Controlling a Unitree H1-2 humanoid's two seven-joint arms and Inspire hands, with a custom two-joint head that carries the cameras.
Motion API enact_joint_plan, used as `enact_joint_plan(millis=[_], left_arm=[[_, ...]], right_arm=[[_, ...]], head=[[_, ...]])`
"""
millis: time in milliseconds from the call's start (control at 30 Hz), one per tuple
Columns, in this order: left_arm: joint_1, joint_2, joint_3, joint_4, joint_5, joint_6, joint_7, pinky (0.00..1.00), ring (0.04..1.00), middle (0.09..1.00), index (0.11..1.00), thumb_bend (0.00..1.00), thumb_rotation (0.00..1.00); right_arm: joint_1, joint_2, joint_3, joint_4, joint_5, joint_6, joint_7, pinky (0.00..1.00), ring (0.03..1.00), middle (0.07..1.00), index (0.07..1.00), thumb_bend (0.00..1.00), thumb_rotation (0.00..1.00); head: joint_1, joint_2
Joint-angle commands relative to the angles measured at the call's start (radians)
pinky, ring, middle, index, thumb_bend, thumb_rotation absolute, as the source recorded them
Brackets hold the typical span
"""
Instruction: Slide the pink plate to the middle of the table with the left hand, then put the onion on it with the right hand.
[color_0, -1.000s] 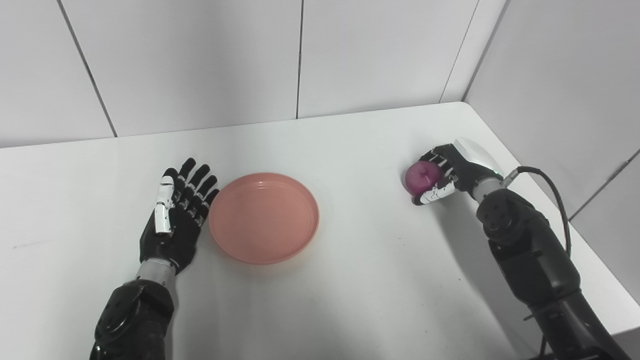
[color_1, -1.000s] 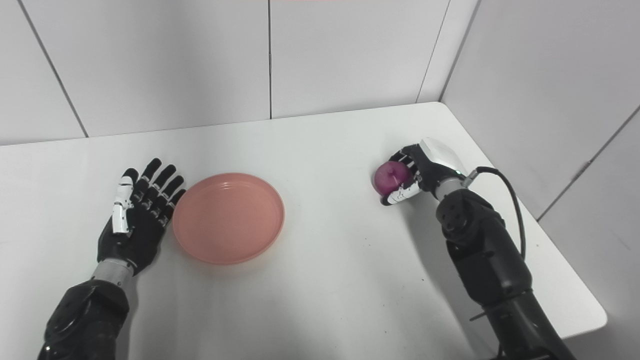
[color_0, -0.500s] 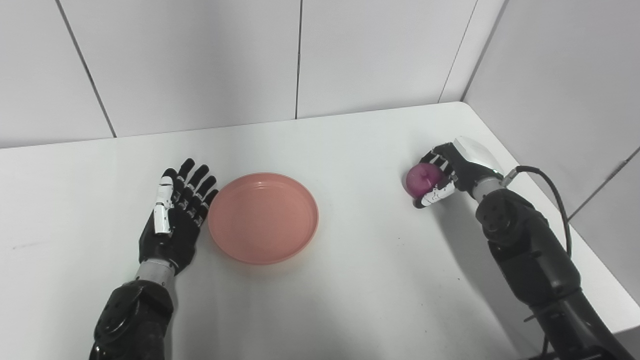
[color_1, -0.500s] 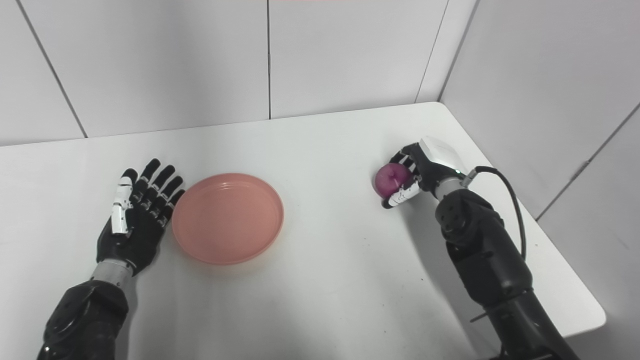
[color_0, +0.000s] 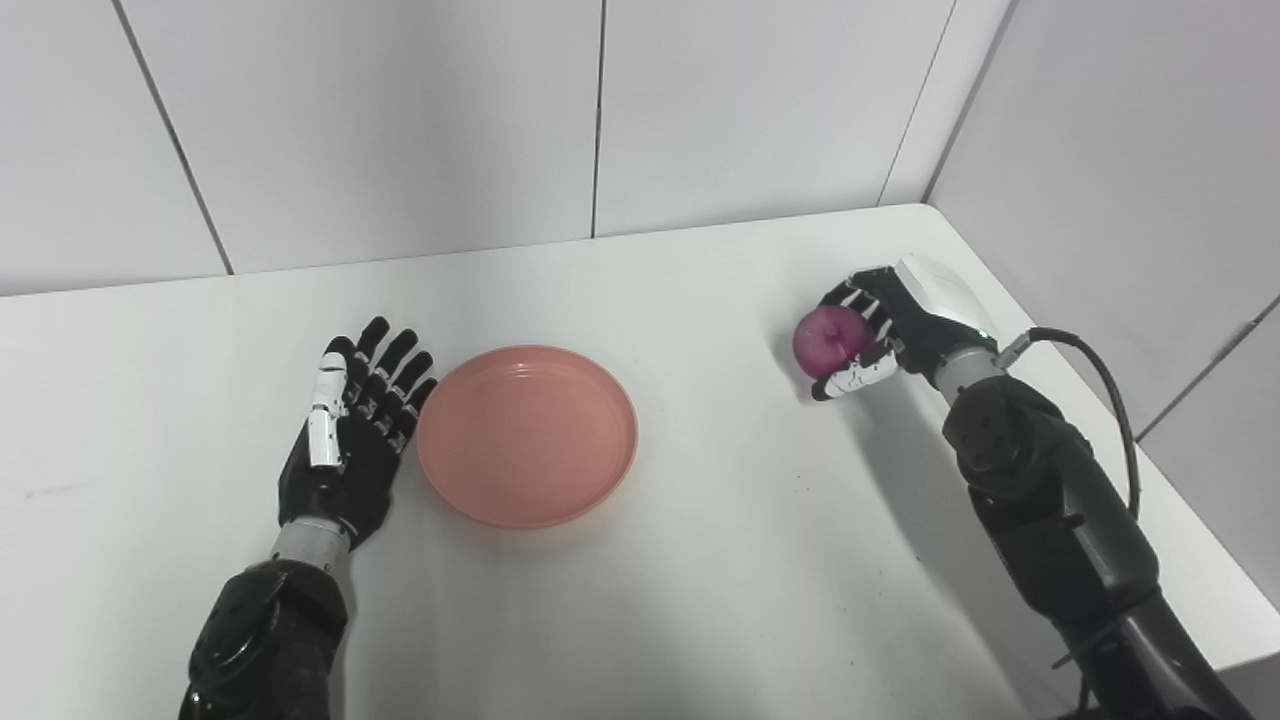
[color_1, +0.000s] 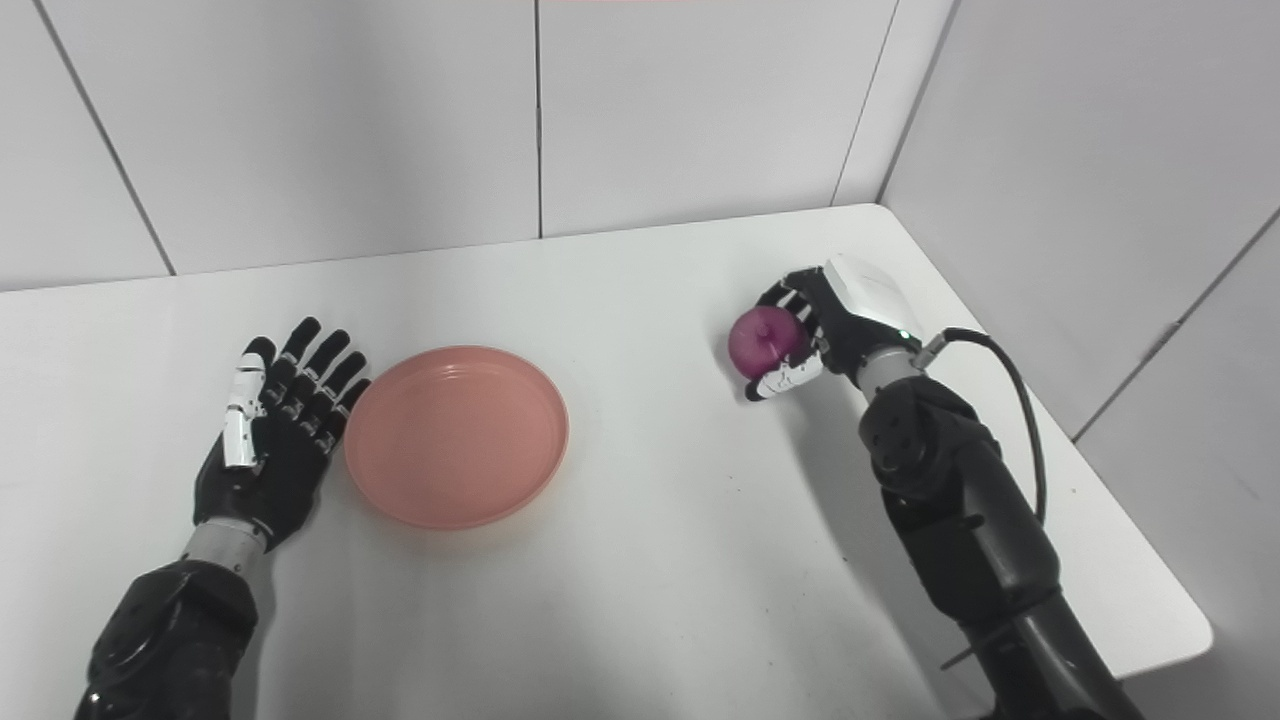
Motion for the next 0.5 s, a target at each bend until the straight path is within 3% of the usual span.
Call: enact_joint_plan(millis=[0, 467], left_arm=[[0.03, 0.001, -0.004, 0.025, 0.023, 0.056, 0.037, 0.94, 0.938, 0.945, 0.948, 0.4, 1.0], [0.037, -0.019, -0.023, 0.022, 0.032, 0.039, 0.047, 0.93, 0.937, 0.939, 0.94, 0.4, 1.0]], right_arm=[[-0.052, -0.007, -0.004, -0.059, 0.004, -0.027, -0.025, 0.36, 0.45, 0.516, 0.488, 0.51, 0.13], [-0.147, 0.065, 0.086, -0.184, 0.004, -0.03, 0.03, 0.37, 0.448, 0.507, 0.488, 0.51, 0.13]], head=[[0.005, -0.001], [0.056, -0.005]])
